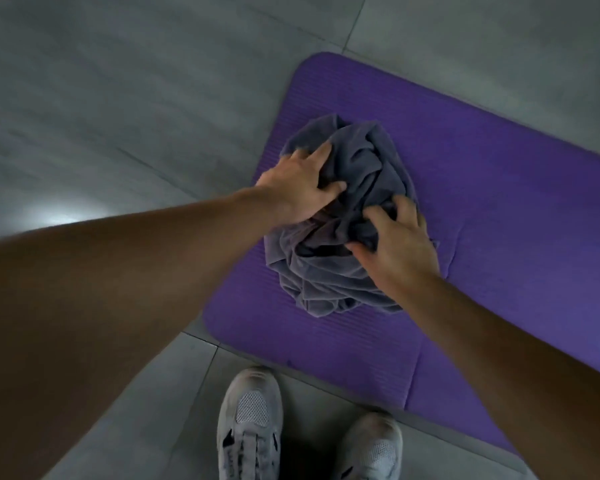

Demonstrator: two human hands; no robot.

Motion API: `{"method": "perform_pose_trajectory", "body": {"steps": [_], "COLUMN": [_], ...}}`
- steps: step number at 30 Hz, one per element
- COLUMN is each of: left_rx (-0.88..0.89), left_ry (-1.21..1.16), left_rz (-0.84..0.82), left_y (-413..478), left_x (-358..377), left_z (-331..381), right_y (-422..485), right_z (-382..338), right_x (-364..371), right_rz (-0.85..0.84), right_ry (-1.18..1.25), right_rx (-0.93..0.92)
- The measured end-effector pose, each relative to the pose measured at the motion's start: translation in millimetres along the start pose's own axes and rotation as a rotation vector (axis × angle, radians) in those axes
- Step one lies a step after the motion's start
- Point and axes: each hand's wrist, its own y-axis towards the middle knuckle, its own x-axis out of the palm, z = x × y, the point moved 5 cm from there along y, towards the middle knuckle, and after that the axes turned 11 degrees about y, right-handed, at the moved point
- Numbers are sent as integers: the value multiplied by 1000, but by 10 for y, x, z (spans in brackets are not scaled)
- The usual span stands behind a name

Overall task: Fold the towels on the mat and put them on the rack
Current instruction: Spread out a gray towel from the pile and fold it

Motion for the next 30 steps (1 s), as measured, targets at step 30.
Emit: {"method": "perform_pose_trajectory", "body": {"steps": [30], "left_rx": [127], "left_ry": [-716], "left_rz": [-23], "left_y": [-2673], "left_x": [-2614], "left_z": [2937], "right_y": [-2571], "right_z": [-338], "right_x": [-4072], "right_rz": [254], "right_ry": [480], "right_rx": [168]}}
